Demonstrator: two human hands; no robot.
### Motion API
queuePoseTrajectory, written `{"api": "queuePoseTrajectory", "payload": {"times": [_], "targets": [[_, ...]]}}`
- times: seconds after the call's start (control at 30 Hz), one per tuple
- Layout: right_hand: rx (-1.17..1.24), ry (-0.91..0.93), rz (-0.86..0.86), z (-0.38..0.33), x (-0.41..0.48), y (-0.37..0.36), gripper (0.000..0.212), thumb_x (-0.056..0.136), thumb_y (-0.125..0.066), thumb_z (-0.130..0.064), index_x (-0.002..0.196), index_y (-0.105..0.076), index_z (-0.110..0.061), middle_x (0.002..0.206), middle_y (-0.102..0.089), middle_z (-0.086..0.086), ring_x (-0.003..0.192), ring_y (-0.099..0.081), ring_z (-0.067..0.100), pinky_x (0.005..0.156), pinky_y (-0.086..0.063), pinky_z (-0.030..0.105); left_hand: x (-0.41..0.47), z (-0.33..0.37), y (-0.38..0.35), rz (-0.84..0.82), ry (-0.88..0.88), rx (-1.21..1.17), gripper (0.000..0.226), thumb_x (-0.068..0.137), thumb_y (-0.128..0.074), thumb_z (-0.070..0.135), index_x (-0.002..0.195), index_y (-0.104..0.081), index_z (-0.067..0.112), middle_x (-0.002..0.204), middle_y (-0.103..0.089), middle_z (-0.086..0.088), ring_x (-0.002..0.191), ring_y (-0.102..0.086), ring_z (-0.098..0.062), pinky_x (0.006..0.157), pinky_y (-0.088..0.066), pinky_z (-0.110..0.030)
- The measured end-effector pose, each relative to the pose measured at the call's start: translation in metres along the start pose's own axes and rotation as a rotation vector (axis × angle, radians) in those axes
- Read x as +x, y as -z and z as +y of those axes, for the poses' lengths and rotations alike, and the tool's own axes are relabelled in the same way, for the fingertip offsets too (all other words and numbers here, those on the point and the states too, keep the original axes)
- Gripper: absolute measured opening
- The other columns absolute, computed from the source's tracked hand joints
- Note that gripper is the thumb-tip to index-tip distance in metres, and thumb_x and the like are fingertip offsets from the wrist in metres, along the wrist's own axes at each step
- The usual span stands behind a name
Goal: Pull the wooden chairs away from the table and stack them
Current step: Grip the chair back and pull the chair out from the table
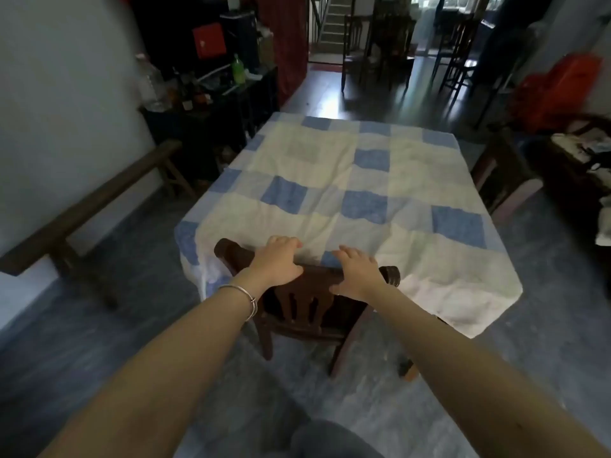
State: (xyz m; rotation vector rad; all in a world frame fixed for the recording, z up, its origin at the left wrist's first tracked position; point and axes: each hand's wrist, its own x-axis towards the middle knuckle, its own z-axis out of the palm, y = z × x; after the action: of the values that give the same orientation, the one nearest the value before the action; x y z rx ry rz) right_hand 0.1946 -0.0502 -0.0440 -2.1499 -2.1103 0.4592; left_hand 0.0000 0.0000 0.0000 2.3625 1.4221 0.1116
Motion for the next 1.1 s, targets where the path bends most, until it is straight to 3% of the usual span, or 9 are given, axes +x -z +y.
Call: {"api": "queuePoseTrajectory", "payload": {"times": [0.13, 0.27, 0.43, 0.53, 0.63, 0.9, 1.1], "targets": [[-0.216, 0.007, -0.006, 0.001, 0.01, -0.026, 0.087, 0.066, -0.075, -0.047, 0.137, -0.033, -0.018, 0.145, -0.037, 0.008, 0.132, -0.031, 0.032, 0.107, -0.021, 0.06, 0.008, -0.023, -0.031, -0.111, 0.005, 0.189, 0.071, 0.075, -0.067, 0.035, 0.138, -0.039, 0.019, 0.141, -0.046, -0.005, 0.132, -0.037, -0.026, 0.109, -0.03, -0.046], [-0.327, 0.02, 0.087, 0.007, 0.014, -0.044, 0.059, 0.074, -0.07, -0.037, 0.121, -0.042, -0.017, 0.12, -0.058, 0.009, 0.109, -0.053, 0.033, 0.095, -0.039, 0.05, 0.016, -0.037, -0.051, -0.026, -0.066, 0.305, 0.069, 0.074, -0.068, 0.028, 0.136, -0.038, 0.023, 0.138, -0.047, -0.001, 0.132, -0.038, -0.023, 0.114, -0.019, -0.051], [-0.312, 0.025, 0.155, 0.01, 0.019, -0.044, 0.037, 0.074, -0.067, -0.02, 0.106, -0.048, -0.017, 0.101, -0.065, 0.007, 0.094, -0.059, 0.032, 0.077, -0.044, 0.041, 0.031, -0.044, -0.052, -0.02, -0.097, 0.457, 0.06, 0.076, -0.07, 0.024, 0.129, -0.043, 0.021, 0.131, -0.053, -0.004, 0.125, -0.046, -0.026, 0.111, -0.024, -0.052], [-0.311, 0.005, 0.151, 0.007, 0.018, -0.044, 0.037, 0.073, -0.067, -0.02, 0.104, -0.047, -0.017, 0.101, -0.064, 0.006, 0.096, -0.057, 0.032, 0.079, -0.043, 0.042, 0.036, -0.044, -0.053, 0.048, -0.082, 0.497, 0.041, 0.079, -0.067, 0.015, 0.116, -0.05, 0.021, 0.12, -0.061, -0.003, 0.115, -0.054, -0.026, 0.098, -0.038, -0.043], [-0.303, -0.012, 0.137, 0.002, 0.012, -0.044, 0.039, 0.071, -0.067, -0.019, 0.103, -0.047, -0.017, 0.1, -0.064, 0.006, 0.095, -0.057, 0.032, 0.079, -0.042, 0.042, 0.032, -0.045, -0.055, 0.055, -0.081, 0.494, 0.035, 0.084, -0.063, 0.013, 0.115, -0.049, 0.02, 0.117, -0.062, -0.003, 0.113, -0.054, -0.026, 0.092, -0.039, -0.043], [-0.268, 0.014, 0.103, -0.006, -0.038, -0.049, 0.051, 0.069, -0.065, -0.018, 0.116, -0.047, -0.019, 0.106, -0.063, 0.004, 0.098, -0.057, 0.031, 0.079, -0.04, 0.041, -0.019, -0.038, -0.059, -0.018, -0.12, 0.512, 0.038, 0.087, -0.059, 0.014, 0.123, -0.046, 0.019, 0.124, -0.056, -0.003, 0.119, -0.048, -0.026, 0.097, -0.034, -0.05], [-0.245, 0.08, 0.142, 0.001, -0.08, -0.033, 0.038, 0.067, -0.067, -0.027, 0.1, -0.048, -0.021, 0.103, -0.063, 0.001, 0.095, -0.056, 0.028, 0.078, -0.04, 0.041, -0.062, -0.002, -0.043, -0.071, -0.087, 0.513, 0.038, 0.089, -0.059, 0.018, 0.124, -0.045, 0.017, 0.129, -0.051, -0.004, 0.124, -0.042, -0.026, 0.097, -0.034, -0.048]]}}
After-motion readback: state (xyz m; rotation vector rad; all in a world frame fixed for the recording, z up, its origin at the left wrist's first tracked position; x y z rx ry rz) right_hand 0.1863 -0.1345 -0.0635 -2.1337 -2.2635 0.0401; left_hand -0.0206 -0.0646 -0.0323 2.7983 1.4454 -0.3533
